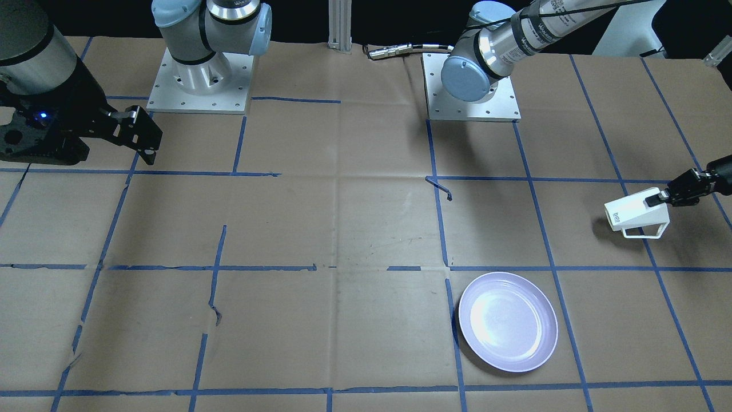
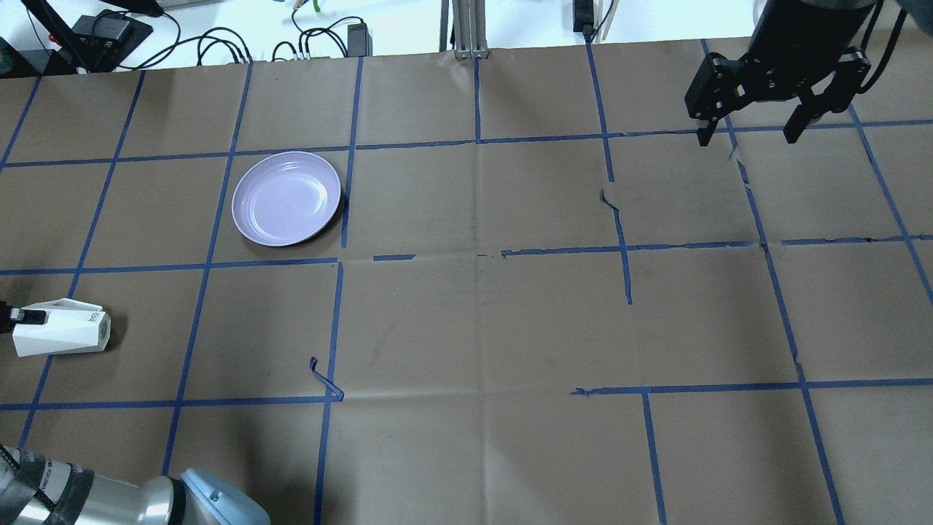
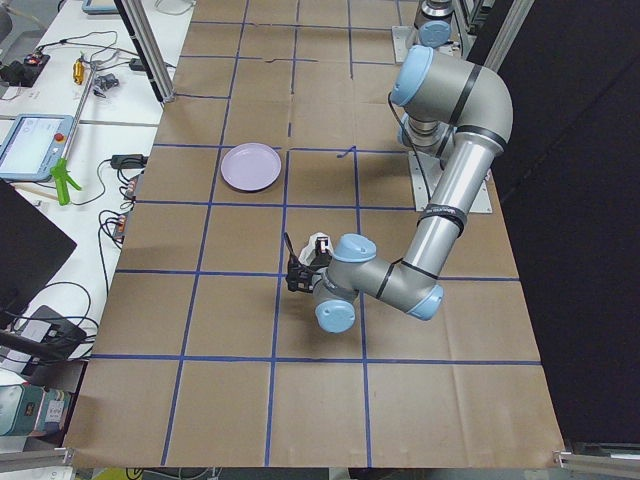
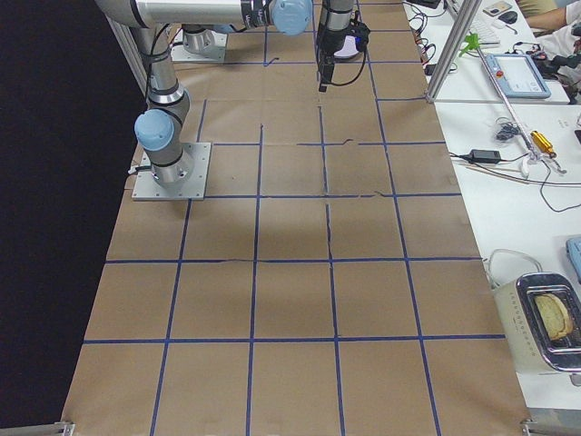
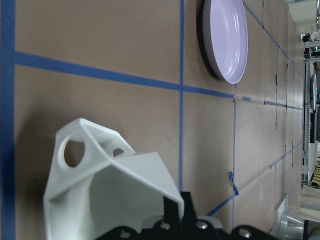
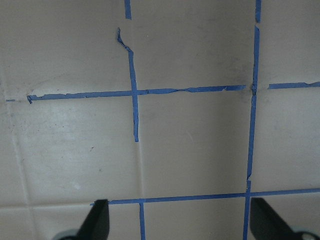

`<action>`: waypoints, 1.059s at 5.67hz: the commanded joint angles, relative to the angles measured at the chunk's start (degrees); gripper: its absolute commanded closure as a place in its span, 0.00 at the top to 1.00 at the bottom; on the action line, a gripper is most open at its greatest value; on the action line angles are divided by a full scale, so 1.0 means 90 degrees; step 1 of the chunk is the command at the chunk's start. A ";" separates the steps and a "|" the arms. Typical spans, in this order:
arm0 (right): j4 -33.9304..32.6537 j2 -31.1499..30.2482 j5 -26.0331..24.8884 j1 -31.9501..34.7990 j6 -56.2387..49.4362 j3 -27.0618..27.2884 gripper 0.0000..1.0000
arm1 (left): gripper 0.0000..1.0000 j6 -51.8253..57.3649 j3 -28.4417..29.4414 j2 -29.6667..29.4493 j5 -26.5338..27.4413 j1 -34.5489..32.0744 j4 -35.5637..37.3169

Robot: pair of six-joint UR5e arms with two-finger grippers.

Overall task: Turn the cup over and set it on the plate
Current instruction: 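Grasp the white cup with the left gripper and lift it, then carry the cup toward the lavender plate, turning it upright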

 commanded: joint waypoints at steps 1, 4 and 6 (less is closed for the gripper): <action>0.0000 0.0000 0.0000 0.0000 0.0000 0.0000 1.00 | 0.00 -0.0675 0.0053 0.0844 -0.0011 -0.0703 0.0045; 0.0000 0.0000 0.0000 0.0000 0.0000 0.0000 1.00 | 0.00 -0.1924 -0.0035 0.1512 0.0690 -0.2692 0.1601; 0.0000 0.0000 0.0000 0.0000 0.0000 0.0000 1.00 | 0.00 -0.3044 -0.0189 0.1434 0.1491 -0.4420 0.3084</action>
